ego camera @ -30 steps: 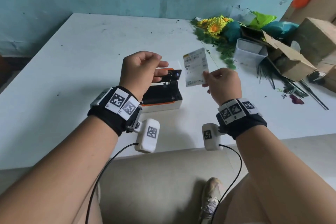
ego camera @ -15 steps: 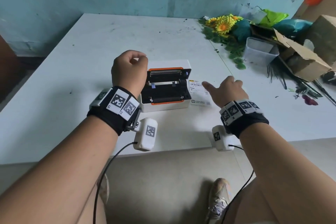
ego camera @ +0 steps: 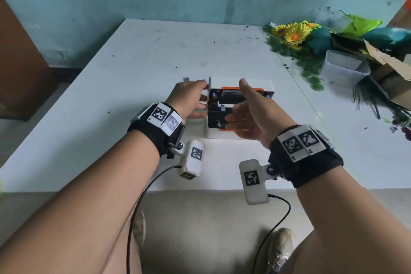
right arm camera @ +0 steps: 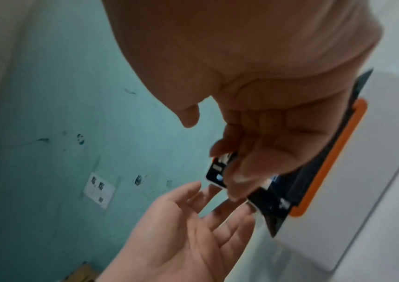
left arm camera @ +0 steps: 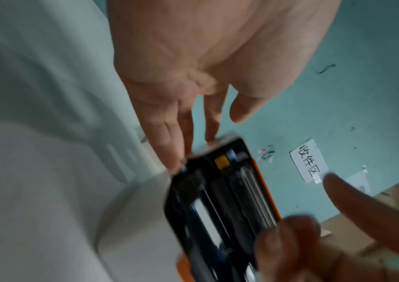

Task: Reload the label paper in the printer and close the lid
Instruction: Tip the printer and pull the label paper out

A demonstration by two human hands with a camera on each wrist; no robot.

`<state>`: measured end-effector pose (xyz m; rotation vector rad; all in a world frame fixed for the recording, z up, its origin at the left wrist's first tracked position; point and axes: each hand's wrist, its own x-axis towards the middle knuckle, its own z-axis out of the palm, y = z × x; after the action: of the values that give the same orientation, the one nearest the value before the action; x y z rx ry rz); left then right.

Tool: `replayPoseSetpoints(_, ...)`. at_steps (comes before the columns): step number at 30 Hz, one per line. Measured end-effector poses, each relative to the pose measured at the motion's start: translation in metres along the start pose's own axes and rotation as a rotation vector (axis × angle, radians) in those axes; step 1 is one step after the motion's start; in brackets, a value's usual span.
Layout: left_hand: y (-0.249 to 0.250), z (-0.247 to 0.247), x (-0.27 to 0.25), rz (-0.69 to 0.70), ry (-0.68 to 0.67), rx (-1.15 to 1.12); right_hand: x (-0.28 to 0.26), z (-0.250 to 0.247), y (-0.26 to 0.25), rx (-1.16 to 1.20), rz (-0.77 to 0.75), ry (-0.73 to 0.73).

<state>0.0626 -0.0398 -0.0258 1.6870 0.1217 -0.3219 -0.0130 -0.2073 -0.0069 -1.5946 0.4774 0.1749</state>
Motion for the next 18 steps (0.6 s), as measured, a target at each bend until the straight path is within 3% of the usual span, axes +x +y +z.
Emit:
replayPoseSetpoints(4,0.002,-0.013,0.025,-0.050,-0.211,0.100,0.009,0.001,-0.001,0.067,0.123,-0.006)
replayPoseSetpoints(8,0.016,-0.020,0.069,0.218,-0.058,0.597,0.025,-0.001,-0.003,0.109,0.182,0.014)
replayPoseSetpoints(10,0.018,-0.020,0.090,0.281,-0.008,0.793,0.031,-0.002,-0.002,0.076,0.200,0.028)
replayPoseSetpoints(15,-0.003,-0.013,0.133,0.198,-0.049,1.104,0.040,-0.005,-0.001,0.012,0.175,0.070)
replayPoseSetpoints(18,-0.005,-0.013,0.145,0.180,-0.055,1.172,0.043,-0.004,0.001,-0.007,0.169,0.055)
